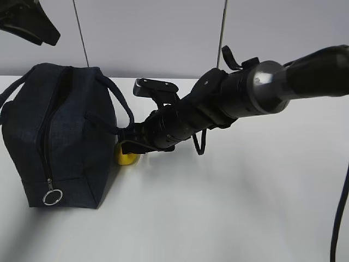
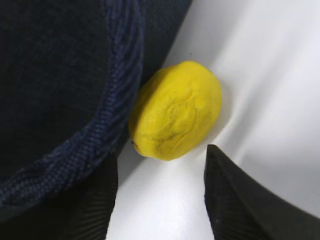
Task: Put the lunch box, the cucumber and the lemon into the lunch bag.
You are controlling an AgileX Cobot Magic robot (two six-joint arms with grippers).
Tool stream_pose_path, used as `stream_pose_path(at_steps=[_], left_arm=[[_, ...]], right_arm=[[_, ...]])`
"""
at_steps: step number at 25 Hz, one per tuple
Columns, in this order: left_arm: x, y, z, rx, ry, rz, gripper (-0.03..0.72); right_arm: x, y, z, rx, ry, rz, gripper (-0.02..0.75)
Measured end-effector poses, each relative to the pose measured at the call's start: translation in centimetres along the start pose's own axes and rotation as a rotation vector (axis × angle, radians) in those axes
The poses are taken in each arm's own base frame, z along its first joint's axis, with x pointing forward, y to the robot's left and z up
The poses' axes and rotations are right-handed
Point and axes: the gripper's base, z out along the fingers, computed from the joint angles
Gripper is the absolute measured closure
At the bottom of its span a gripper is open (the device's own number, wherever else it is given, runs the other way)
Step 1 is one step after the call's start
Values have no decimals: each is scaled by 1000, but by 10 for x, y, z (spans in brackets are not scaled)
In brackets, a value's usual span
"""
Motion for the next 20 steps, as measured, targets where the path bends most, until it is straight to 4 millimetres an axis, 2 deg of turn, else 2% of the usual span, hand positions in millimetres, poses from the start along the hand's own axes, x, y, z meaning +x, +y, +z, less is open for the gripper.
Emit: stream_pose_path(at_steps=[14, 20], left_arm=[[1, -1, 0, 6, 13, 2, 430], [1, -1, 0, 6, 14, 2, 430]], right_arm=[[-7, -8, 30, -33, -45, 127, 322], [-6, -10, 36, -41, -47, 164, 322]])
